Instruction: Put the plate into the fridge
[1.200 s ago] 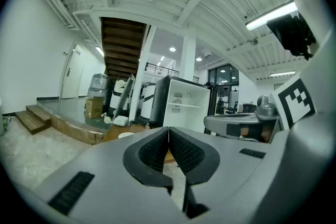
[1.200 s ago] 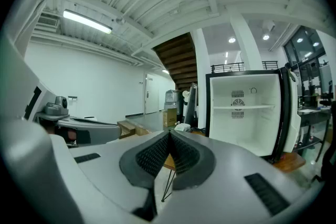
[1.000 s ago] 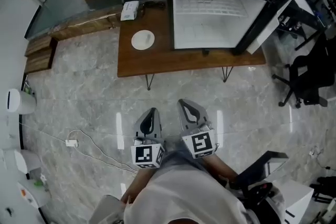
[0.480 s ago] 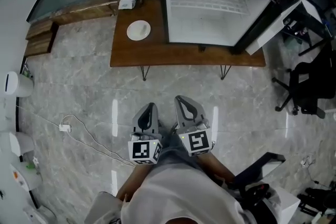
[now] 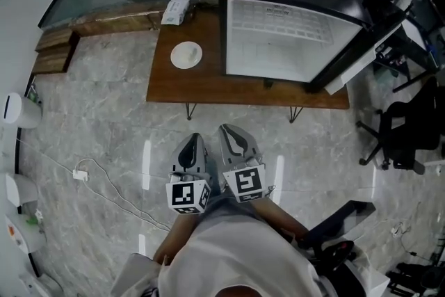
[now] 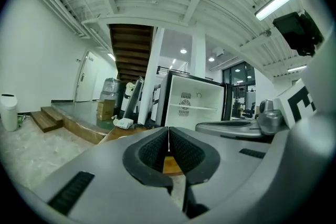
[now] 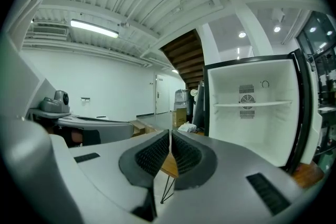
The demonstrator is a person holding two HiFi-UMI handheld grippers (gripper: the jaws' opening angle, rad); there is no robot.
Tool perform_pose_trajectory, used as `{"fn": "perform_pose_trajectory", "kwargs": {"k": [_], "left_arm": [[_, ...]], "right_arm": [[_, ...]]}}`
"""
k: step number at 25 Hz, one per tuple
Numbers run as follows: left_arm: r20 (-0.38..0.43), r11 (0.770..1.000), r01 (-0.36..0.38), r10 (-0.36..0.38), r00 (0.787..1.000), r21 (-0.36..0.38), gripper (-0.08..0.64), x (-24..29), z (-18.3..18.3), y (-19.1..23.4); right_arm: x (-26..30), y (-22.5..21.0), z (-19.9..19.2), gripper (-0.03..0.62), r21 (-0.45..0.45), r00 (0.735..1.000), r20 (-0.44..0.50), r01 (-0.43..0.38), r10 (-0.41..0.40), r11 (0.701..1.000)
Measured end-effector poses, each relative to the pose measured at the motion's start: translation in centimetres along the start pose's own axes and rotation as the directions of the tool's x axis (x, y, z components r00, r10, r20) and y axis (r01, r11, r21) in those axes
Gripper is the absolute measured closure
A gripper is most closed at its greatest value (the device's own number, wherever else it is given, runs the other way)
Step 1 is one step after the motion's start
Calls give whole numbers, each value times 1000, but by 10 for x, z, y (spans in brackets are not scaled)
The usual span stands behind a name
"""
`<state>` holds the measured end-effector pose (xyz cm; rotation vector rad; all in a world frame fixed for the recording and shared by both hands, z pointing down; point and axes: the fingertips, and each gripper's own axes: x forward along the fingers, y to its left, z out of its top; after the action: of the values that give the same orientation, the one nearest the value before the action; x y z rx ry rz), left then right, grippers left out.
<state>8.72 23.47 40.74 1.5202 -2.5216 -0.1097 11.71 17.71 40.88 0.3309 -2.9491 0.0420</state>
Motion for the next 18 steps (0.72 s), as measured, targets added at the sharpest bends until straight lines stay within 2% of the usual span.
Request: {"fn": "perform_pose_trajectory", "kwargs": {"k": [5,10,18], "left_arm": [[18,1000,16,-16,1000,-10,540,66,16,34],[20,999,33,-32,999,-19,540,157,35,102],[-88,993,118,-116,989,19,540,319,52,220]], "right_arm": [[76,-14,10,574,-29,1000,-19,-24,24,999],[179,-38,19,574,-44,999,-38,3,-5,999],[363,-76,26,574,8,989,-106,104,-103,994]]}}
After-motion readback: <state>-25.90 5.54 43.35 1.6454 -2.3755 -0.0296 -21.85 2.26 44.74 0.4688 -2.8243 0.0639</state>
